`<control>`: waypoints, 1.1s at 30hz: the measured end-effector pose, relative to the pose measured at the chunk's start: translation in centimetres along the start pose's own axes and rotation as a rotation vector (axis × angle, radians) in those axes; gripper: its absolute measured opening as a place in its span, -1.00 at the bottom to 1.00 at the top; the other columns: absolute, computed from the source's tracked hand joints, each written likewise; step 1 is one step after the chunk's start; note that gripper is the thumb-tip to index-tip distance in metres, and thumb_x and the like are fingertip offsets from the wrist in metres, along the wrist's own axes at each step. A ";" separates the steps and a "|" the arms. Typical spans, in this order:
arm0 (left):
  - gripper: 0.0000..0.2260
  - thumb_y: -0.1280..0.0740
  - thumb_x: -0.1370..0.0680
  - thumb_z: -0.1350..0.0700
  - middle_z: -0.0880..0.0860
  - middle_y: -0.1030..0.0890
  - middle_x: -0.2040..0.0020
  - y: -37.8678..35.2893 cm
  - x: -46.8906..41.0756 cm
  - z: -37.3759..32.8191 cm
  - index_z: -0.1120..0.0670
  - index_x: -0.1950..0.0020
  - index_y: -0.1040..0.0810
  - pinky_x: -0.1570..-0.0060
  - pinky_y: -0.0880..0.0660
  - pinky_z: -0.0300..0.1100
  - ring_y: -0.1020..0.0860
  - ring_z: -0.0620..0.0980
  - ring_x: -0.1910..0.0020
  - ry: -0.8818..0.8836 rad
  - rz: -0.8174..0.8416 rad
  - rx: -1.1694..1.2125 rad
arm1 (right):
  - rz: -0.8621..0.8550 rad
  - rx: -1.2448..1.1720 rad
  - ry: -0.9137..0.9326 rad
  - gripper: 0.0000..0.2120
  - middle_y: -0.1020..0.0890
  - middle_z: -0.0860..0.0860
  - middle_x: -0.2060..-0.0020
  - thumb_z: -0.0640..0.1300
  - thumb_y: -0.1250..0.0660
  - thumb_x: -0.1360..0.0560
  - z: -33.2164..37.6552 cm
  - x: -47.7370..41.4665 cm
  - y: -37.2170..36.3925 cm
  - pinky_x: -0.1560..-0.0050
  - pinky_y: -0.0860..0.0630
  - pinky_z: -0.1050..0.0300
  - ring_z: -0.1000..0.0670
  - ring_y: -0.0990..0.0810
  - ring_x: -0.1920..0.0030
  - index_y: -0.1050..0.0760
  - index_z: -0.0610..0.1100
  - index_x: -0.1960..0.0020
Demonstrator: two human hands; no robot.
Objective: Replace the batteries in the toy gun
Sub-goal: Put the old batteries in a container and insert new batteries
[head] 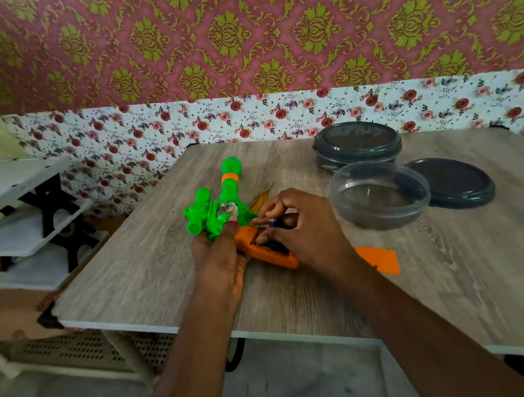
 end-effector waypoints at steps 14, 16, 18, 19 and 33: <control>-0.72 -0.30 -0.64 0.30 0.33 -0.64 -0.21 0.0 0.4 0.1 0.31 -0.35 -0.51 0.03 -0.65 0.13 -0.67 0.25 -0.11 0.008 -0.001 -0.040 | 0.120 0.043 0.004 -0.70 -0.70 -0.01 0.03 -0.38 -0.48 -0.46 -1.5 0.6 -0.9 -0.01 -0.61 0.23 0.09 -0.65 -0.02 -0.75 -0.07 -0.08; -0.72 -0.30 -0.64 0.31 0.32 -0.65 -0.20 -0.1 0.4 0.0 0.30 -0.36 -0.51 0.04 -0.66 0.10 -0.70 0.17 0.00 0.003 0.002 -0.040 | 0.136 0.084 0.015 -0.71 -0.70 -0.01 0.02 -0.38 -0.47 -0.47 -1.4 0.5 -1.3 0.01 -0.53 0.39 0.13 -0.63 -0.01 -0.75 -0.09 -0.09; -0.73 -0.30 -0.64 0.31 0.30 -0.66 -0.17 -0.2 0.4 -0.1 0.29 -0.35 -0.51 0.06 -0.67 0.08 -0.72 0.10 0.10 0.000 0.010 -0.040 | 0.139 0.114 0.007 -0.71 -0.69 0.00 0.02 -0.38 -0.47 -0.47 -1.4 0.6 -1.4 0.05 -0.50 0.45 0.15 -0.62 0.05 -0.74 -0.09 -0.10; -0.73 -0.30 -0.64 0.31 0.30 -0.66 -0.17 -0.1 0.5 0.0 0.29 -0.35 -0.52 0.07 -0.67 0.09 -0.73 0.10 0.10 0.001 0.010 -0.043 | 0.140 0.121 0.004 -0.71 -0.68 0.00 0.02 -0.38 -0.46 -0.47 -1.4 0.6 -1.4 0.06 -0.50 0.46 0.17 -0.61 0.08 -0.74 -0.09 -0.10; -0.73 -0.29 -0.65 0.31 0.29 -0.68 -0.04 -0.5 0.9 -0.1 0.35 -0.33 -0.51 0.04 -0.64 0.14 -0.71 0.11 0.20 -0.027 0.008 -0.061 | 0.032 -0.003 -0.146 -0.94 -0.69 0.06 0.22 -0.27 -0.58 -0.41 -2.9 0.8 -1.2 0.10 -0.61 0.23 0.07 -0.68 0.17 -0.74 -0.16 0.16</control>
Point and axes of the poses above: each hand's wrist, its own x-axis away from the middle knuckle, its own y-axis out of the back of the hand, z = x × y, the point moved 10 cm from there along -x, towards the middle knuckle
